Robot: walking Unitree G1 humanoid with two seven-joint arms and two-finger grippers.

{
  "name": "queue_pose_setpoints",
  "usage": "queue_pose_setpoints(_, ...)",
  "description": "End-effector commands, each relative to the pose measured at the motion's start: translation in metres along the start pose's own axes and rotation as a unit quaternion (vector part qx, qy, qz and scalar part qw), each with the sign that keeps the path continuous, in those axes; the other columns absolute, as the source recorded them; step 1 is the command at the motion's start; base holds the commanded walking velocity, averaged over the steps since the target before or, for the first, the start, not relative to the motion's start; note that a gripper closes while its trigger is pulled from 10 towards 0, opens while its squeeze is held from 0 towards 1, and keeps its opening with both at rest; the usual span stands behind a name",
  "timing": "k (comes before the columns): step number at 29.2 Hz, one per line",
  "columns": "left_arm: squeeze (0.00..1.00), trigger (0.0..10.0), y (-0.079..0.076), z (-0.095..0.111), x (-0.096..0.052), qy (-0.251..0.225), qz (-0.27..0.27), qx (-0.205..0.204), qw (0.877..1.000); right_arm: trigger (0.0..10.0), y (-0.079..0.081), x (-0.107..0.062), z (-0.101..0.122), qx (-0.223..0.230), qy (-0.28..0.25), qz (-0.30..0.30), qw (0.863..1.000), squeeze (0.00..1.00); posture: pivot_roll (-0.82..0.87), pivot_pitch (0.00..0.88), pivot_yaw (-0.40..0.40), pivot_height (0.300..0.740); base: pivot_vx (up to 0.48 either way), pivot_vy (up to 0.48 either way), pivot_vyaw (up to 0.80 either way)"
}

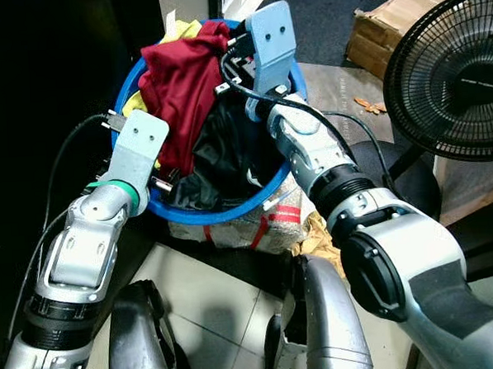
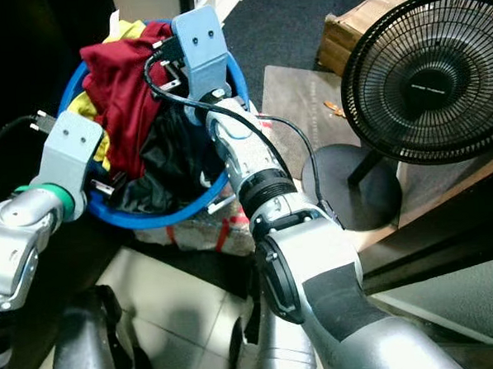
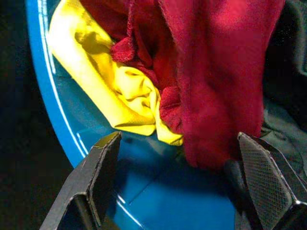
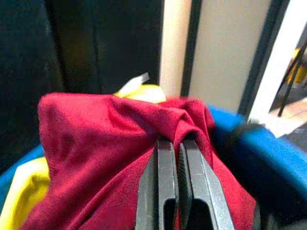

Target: Clothes washing

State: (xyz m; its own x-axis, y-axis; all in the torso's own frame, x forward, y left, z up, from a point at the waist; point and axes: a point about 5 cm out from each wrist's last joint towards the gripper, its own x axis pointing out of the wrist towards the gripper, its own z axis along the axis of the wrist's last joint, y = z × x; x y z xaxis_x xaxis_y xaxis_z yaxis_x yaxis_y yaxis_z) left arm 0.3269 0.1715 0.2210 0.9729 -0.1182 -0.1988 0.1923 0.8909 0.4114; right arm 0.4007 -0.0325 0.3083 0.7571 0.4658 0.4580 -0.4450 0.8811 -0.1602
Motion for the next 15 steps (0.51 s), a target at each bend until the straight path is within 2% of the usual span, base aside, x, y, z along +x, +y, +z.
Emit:
queue_pose_setpoints(1, 0.0, 10.0, 0.004, -0.04, 0.002, 0.093, 0.013, -0.015, 0.995, 0.0, -0.025, 0.004, 0.037, -0.022, -0.087, -0.047, 0.995, 0.0, 0.15, 0.272, -0.048, 0.465, 0.0, 0.0, 0.0)
queue_pose_setpoints(2, 0.0, 10.0, 0.004, -0.039, 0.003, 0.089, 0.015, -0.016, 0.996, 0.0, -0.029, 0.004, 0.049, -0.031, -0.119, -0.058, 0.991, 0.0, 0.14, 0.269, -0.047, 0.465, 0.0, 0.0, 0.0)
queue_pose_setpoints(3, 0.0, 10.0, 0.004, -0.039, 0.003, 0.089, 0.015, -0.016, 0.996, 0.0, -0.029, 0.004, 0.049, -0.031, -0.119, -0.058, 0.991, 0.0, 0.14, 0.269, -0.047, 0.465, 0.0, 0.0, 0.0)
queue_pose_setpoints(4, 0.0, 10.0, 0.005, -0.036, 0.004, 0.081, 0.017, -0.018, 0.996, 3.5, -0.034, 0.004, 0.066, -0.045, -0.156, -0.07, 0.984, 0.0, 0.14, 0.255, -0.047, 0.465, 0.0, 0.0, 0.0)
queue_pose_setpoints(5, 0.0, 10.0, 0.005, -0.036, 0.004, 0.081, 0.017, -0.018, 0.996, 3.5, -0.034, 0.004, 0.066, -0.045, -0.156, -0.07, 0.984, 0.0, 0.14, 0.255, -0.047, 0.465, 0.0, 0.0, 0.0)
queue_pose_setpoints(6, 0.0, 10.0, 0.007, -0.025, 0.005, 0.046, 0.024, -0.024, 0.998, 10.0, -0.04, 0.001, 0.083, -0.062, -0.195, -0.082, 0.975, 0.0, 0.14, 0.229, -0.045, 0.465, 0.0, 0.0, 0.0)
queue_pose_setpoints(8, 0.0, 10.0, 0.007, -0.025, 0.005, 0.046, 0.024, -0.024, 0.998, 10.0, -0.04, 0.001, 0.083, -0.062, -0.195, -0.082, 0.975, 0.0, 0.14, 0.229, -0.045, 0.465, 0.0, 0.0, 0.0)
queue_pose_setpoints(9, 0.0, 10.0, 0.009, -0.01, 0.005, -0.003, 0.027, -0.034, 0.999, 10.0, -0.047, -0.003, 0.099, -0.081, -0.23, -0.095, 0.965, 0.0, 0.14, 0.219, -0.045, 0.465, 0.0, 0.0, 0.0)
queue_pose_setpoints(11, 0.0, 10.0, 0.009, -0.01, 0.005, -0.003, 0.027, -0.034, 0.999, 10.0, -0.047, -0.003, 0.099, -0.081, -0.23, -0.095, 0.965, 0.0, 0.14, 0.219, -0.045, 0.465, 0.0, 0.0, 0.0)
queue_pose_setpoints(12, 0.0, 10.0, 0.009, 0.006, 0.004, -0.055, 0.022, -0.045, 0.997, 10.0, -0.053, -0.008, 0.113, -0.096, -0.26, -0.107, 0.955, 0.0, 0.13, 0.197, -0.046, 0.465, 0.0, 0.0, 0.0)
queue_pose_setpoints(13, 0.0, 10.0, 0.009, 0.006, 0.004, -0.055, 0.022, -0.045, 0.997, 10.0, -0.053, -0.008, 0.113, -0.096, -0.26, -0.107, 0.955, 0.0, 0.13, 0.197, -0.046, 0.465, 0.0, 0.0, 0.0)
queue_pose_setpoints(14, 0.0, 10.0, 0.004, 0.026, -0.003, -0.118, 0.002, -0.057, 0.991, 10.0, -0.059, -0.015, 0.122, -0.085, -0.275, -0.115, 0.951, 0.0, 0.12, 0.18, -0.048, 0.465, 0.0, 0.0, 0.0)
queue_pose_setpoints(15, 0.0, 10.0, 0.004, 0.026, -0.003, -0.118, 0.002, -0.057, 0.991, 10.0, -0.059, -0.015, 0.122, -0.085, -0.275, -0.115, 0.951, 0.0, 0.12, 0.18, -0.048, 0.465, 0.0, 0.0, 0.0)
